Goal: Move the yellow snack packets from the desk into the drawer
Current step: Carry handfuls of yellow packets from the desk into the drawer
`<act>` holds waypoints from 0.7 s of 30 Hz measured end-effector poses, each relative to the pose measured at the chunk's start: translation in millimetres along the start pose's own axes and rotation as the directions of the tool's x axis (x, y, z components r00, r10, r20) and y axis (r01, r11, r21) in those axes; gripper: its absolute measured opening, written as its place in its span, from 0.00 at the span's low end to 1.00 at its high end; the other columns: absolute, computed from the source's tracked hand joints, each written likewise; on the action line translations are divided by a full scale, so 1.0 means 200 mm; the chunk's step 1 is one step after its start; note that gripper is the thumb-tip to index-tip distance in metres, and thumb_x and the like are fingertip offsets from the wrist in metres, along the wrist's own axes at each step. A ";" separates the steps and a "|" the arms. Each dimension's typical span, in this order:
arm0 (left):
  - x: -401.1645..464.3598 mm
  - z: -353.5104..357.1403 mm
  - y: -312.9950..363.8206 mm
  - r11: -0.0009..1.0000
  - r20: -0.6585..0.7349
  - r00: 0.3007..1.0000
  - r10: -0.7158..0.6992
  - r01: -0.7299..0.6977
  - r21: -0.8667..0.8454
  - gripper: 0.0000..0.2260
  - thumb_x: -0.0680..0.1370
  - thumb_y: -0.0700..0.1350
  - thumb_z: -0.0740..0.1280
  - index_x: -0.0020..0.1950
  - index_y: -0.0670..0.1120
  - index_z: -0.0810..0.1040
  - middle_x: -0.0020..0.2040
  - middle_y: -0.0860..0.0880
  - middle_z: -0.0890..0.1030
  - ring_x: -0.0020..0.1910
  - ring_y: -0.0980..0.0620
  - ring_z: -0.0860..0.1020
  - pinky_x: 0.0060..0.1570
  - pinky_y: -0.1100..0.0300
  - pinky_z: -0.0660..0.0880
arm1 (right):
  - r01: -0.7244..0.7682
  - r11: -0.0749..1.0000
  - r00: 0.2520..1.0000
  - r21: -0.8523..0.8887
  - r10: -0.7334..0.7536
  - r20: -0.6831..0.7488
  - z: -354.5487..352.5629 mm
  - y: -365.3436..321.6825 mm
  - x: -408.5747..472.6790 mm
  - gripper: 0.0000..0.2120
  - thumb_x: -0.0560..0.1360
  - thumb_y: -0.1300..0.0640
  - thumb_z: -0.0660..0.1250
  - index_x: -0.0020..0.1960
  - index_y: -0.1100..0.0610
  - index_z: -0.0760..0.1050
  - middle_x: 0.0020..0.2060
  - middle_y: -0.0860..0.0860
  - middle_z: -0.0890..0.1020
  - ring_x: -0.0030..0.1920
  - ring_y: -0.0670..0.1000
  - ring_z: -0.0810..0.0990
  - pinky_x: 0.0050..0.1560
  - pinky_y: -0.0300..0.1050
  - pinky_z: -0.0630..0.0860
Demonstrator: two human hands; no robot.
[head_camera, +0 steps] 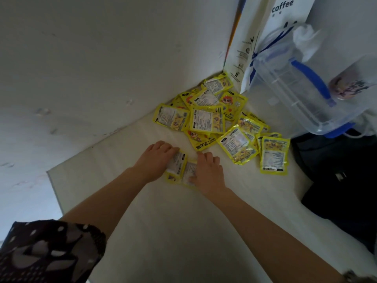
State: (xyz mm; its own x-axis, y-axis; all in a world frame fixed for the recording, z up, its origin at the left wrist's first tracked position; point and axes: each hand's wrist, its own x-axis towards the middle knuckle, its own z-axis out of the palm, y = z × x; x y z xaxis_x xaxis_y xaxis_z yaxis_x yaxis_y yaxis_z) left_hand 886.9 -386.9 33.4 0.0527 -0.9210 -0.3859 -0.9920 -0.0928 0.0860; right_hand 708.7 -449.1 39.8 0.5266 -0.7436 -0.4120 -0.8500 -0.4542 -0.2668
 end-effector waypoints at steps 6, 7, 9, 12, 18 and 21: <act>-0.06 0.01 0.00 0.995 0.017 0.995 -0.094 0.094 -0.026 0.30 0.75 0.44 0.65 0.76 0.53 0.59 0.66 0.47 0.66 0.66 0.44 0.64 0.65 0.52 0.64 | -0.008 1.000 0.997 0.006 0.008 0.079 -0.01 0.07 -0.02 0.33 0.69 0.50 0.73 0.68 0.53 0.63 0.59 0.57 0.69 0.59 0.60 0.67 0.57 0.53 0.69; -0.06 0.01 0.00 0.994 0.025 0.994 -0.107 0.108 -0.030 0.31 0.75 0.44 0.67 0.75 0.53 0.59 0.65 0.47 0.67 0.65 0.44 0.65 0.63 0.52 0.65 | -0.013 1.000 0.995 0.009 0.012 0.097 -0.01 0.08 -0.03 0.32 0.69 0.51 0.72 0.69 0.52 0.62 0.59 0.57 0.69 0.59 0.60 0.67 0.57 0.53 0.69; -0.07 0.01 0.00 0.990 0.044 0.990 -0.132 0.134 -0.049 0.31 0.72 0.47 0.71 0.72 0.53 0.62 0.62 0.46 0.67 0.62 0.44 0.65 0.61 0.52 0.67 | -0.011 1.000 0.992 0.006 0.010 0.125 -0.02 0.09 -0.04 0.31 0.70 0.54 0.71 0.69 0.50 0.62 0.58 0.58 0.68 0.59 0.60 0.66 0.56 0.52 0.68; -0.08 0.02 0.00 0.975 0.077 0.980 -0.184 0.192 -0.112 0.29 0.68 0.50 0.75 0.66 0.50 0.68 0.60 0.46 0.67 0.60 0.44 0.65 0.57 0.52 0.69 | -0.001 1.000 0.990 -0.012 0.003 0.141 -0.03 0.12 -0.05 0.26 0.71 0.57 0.68 0.67 0.51 0.64 0.58 0.57 0.67 0.58 0.60 0.65 0.56 0.51 0.68; -0.08 -0.02 -0.01 0.892 0.163 0.955 -0.248 0.291 -0.346 0.21 0.69 0.46 0.74 0.57 0.47 0.69 0.55 0.43 0.77 0.54 0.43 0.75 0.47 0.50 0.75 | 0.090 0.996 0.989 0.017 -0.091 0.113 -0.04 0.17 -0.08 0.19 0.72 0.59 0.65 0.61 0.54 0.65 0.54 0.54 0.74 0.56 0.57 0.72 0.53 0.51 0.68; -0.08 -0.04 -0.03 0.872 0.164 0.946 -0.281 0.323 -0.369 0.22 0.70 0.46 0.73 0.60 0.48 0.68 0.53 0.42 0.79 0.52 0.42 0.78 0.44 0.51 0.76 | 0.088 0.989 0.986 0.120 -0.103 0.129 -0.09 0.18 -0.07 0.16 0.73 0.58 0.64 0.59 0.52 0.64 0.51 0.52 0.77 0.52 0.57 0.77 0.48 0.51 0.73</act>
State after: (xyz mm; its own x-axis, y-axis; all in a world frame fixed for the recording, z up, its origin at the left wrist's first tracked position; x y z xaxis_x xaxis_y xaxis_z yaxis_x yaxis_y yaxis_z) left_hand 892.4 -375.4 45.8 0.3102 -0.7828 -0.5394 -0.8052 -0.5179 0.2887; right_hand 671.8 -463.8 51.0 0.6086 -0.6231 -0.4913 -0.7929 -0.4554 -0.4048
